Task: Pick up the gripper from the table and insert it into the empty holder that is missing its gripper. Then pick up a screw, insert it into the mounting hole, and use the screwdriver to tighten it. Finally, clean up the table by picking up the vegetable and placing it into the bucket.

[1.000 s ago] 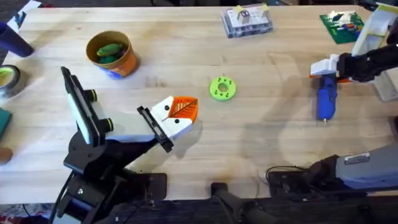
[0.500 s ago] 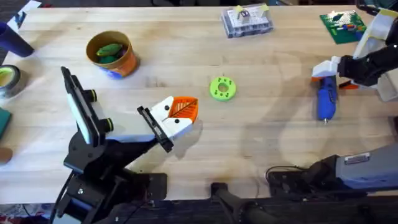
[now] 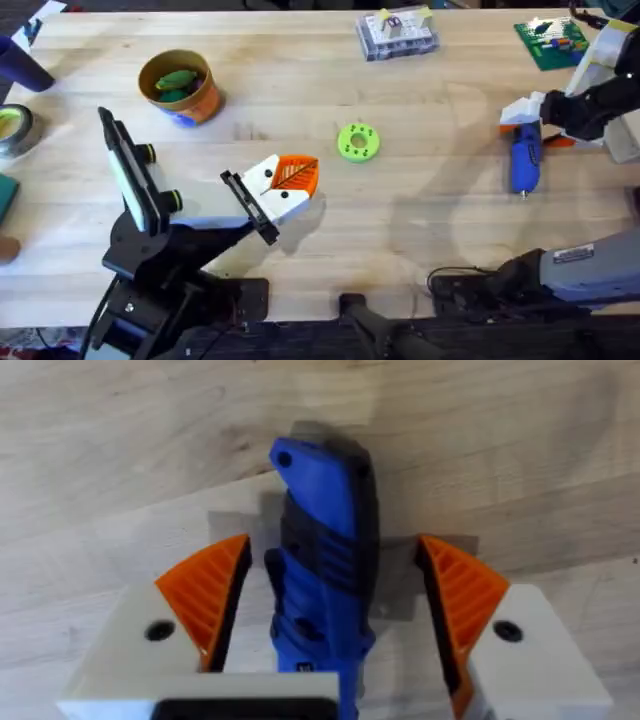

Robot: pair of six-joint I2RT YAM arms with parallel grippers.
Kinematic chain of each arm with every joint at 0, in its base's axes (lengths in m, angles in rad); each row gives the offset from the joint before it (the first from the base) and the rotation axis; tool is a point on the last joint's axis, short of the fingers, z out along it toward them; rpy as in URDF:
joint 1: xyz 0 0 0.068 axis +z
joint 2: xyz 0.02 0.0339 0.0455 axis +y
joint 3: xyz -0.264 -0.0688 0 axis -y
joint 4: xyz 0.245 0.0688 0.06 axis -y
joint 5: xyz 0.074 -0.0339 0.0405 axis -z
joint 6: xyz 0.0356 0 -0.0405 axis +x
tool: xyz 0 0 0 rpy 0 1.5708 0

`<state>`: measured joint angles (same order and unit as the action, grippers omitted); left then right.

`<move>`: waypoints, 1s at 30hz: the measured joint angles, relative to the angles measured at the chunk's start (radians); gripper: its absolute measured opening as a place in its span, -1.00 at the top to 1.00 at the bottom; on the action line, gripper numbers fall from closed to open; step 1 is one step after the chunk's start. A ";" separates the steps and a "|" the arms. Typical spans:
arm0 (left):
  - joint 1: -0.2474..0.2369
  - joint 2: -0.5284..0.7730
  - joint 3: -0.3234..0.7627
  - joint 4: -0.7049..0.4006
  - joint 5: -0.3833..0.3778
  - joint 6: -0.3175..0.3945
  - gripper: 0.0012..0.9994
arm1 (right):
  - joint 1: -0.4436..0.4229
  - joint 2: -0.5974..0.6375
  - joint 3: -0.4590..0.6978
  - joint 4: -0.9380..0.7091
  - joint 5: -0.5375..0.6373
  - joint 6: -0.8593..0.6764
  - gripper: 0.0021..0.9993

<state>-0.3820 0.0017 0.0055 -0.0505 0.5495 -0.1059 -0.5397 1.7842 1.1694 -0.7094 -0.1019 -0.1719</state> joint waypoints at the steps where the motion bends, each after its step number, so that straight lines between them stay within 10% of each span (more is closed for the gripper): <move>1: 0.000 0.000 0.000 0.000 0.000 0.000 0.97 | 0.001 0.001 0.000 0.004 0.003 0.000 -1.00; 30: 0.000 0.000 0.000 0.000 0.000 0.000 0.97 | 0.029 0.012 0.008 -0.006 0.062 0.000 -1.00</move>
<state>-0.3820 0.0014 0.0055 -0.0505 0.5495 -0.1059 -0.5103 1.7958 1.1770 -0.7158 -0.0401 -0.1715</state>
